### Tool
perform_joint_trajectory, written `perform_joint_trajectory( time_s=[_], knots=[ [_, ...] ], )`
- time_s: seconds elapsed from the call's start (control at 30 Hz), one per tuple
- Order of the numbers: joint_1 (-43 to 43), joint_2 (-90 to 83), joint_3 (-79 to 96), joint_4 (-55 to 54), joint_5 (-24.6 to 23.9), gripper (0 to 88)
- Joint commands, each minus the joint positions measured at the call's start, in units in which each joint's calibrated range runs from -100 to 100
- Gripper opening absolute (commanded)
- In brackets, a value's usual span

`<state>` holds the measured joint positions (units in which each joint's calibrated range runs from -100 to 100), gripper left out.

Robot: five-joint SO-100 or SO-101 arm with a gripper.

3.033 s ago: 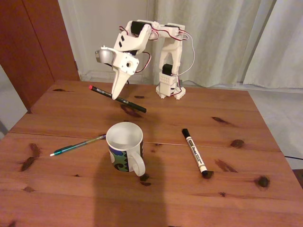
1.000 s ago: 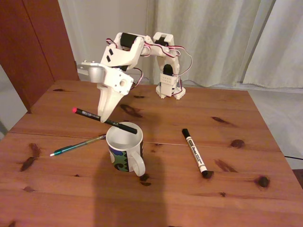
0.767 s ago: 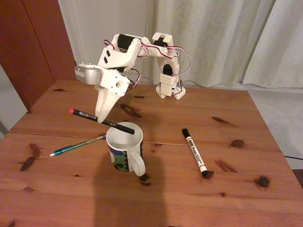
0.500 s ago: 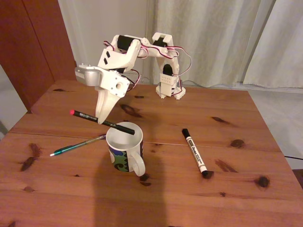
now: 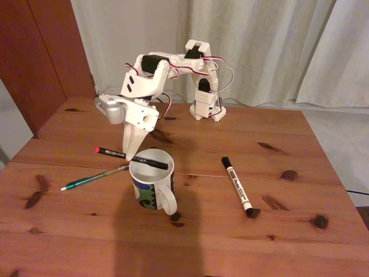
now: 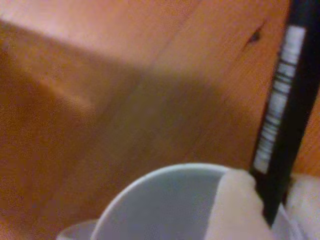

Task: Clean up the desk and place the pens and markers into the cup

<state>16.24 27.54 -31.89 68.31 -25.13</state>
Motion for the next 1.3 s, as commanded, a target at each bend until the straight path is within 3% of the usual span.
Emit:
perform_joint_trajectory(
  time_s=[0.0, 0.43, 0.73, 1.27],
  knots=[
    [0.3, -0.7, 0.7, -0.3, 0.4, 0.9],
    [0.4, -1.4, 2.3, -0.2, -0.1, 1.1],
    [1.1, -1.5, 2.0, 0.2, 0.0, 22.5],
    [5.0, -10.3, 0.1, 0.5, -1.6, 22.3]
  ],
)
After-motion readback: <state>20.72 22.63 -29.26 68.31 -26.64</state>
